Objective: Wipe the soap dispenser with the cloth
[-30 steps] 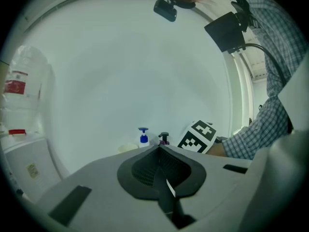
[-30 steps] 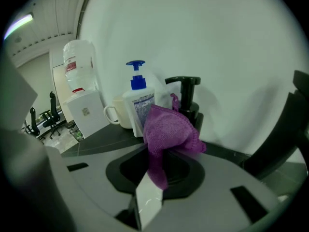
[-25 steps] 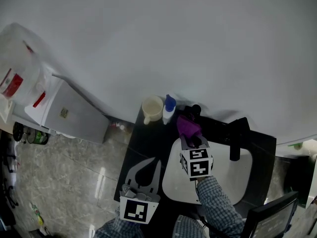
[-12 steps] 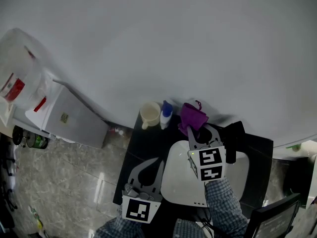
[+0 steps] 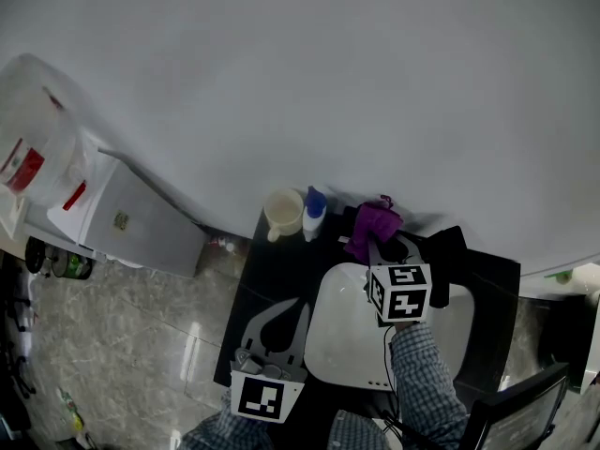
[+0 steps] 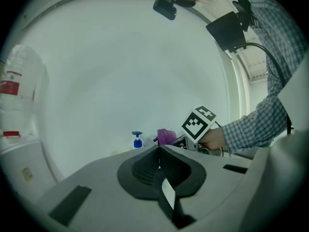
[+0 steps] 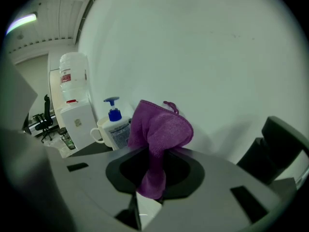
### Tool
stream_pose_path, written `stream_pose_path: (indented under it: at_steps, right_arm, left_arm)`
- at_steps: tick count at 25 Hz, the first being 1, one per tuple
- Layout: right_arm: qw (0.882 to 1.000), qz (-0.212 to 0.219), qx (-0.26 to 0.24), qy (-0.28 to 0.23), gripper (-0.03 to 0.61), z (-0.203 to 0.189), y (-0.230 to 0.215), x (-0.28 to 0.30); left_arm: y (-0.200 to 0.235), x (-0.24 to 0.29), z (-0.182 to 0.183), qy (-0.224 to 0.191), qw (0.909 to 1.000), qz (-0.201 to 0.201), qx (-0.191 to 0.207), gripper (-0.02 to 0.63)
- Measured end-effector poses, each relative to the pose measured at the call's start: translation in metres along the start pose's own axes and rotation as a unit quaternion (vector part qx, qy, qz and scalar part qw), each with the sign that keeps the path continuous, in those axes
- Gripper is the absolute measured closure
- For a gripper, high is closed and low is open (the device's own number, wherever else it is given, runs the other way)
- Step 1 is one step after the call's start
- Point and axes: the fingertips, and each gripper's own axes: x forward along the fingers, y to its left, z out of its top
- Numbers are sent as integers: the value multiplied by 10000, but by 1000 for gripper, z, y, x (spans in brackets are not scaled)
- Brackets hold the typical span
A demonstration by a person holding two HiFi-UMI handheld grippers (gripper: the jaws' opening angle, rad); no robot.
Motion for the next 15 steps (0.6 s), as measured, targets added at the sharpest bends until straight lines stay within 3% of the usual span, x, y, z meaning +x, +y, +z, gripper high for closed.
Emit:
stream_pose_path:
  at_steps: [15]
  right_arm:
    - [9971,-395,483,428,500,-52,-30,14]
  left_arm:
    - [2,-11,-4,65,9998,126,145,612]
